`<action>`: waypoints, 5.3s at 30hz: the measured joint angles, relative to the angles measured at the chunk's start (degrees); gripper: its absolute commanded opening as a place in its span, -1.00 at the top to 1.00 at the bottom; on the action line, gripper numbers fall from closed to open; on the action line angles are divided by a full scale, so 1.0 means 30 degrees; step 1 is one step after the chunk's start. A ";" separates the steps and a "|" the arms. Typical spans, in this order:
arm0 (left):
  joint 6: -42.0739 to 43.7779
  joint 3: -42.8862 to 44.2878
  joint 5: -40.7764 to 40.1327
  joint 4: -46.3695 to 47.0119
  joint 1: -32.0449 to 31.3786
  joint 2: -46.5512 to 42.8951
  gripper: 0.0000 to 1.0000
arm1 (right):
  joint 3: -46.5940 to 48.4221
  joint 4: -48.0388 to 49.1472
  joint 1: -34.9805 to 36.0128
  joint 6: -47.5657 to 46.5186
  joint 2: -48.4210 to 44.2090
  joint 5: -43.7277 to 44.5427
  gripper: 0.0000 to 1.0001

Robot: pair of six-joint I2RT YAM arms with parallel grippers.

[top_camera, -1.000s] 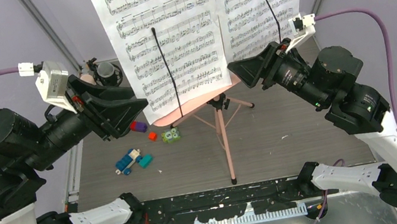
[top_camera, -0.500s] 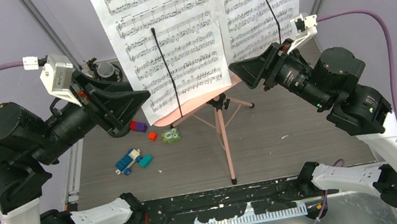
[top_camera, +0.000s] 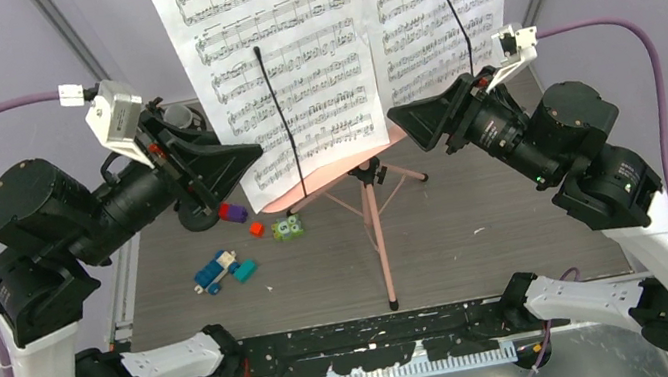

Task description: Pack up the instrument practice props

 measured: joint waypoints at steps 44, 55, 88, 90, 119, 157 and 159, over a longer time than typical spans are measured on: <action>0.0022 -0.2186 -0.1224 0.1173 0.0000 -0.0911 1.00 | 0.8757 0.0911 0.1756 0.0357 0.7628 -0.9872 -0.16; 0.0015 -0.2200 -0.1217 0.1180 0.0000 -0.0896 1.00 | 0.9632 0.1129 0.2958 0.0430 0.9027 -0.9500 0.09; 0.0007 -0.2994 -0.2004 0.1144 -0.0015 -0.2586 1.00 | 0.7752 0.3738 0.3745 -0.0984 0.8335 -0.8633 0.99; 0.0015 -0.3060 -0.2528 0.1100 -0.0015 -0.3118 1.00 | 0.7745 0.3730 0.3745 -0.1027 0.8335 -0.8575 0.99; -0.3235 -0.5049 -1.1715 -0.8400 -0.0015 -0.9202 1.00 | 0.6958 0.4160 0.3927 -0.1632 0.7934 -0.6754 0.42; 0.2936 -0.8561 -0.9952 -0.3730 -0.0015 -0.3402 1.00 | -0.2259 0.0896 0.3905 -0.3876 -0.3213 -0.1770 -0.29; 0.3810 -0.8510 -1.0207 -0.3111 -0.0015 -0.3177 1.00 | -0.2667 0.0707 0.3905 -0.3869 -0.3599 -0.1443 -0.33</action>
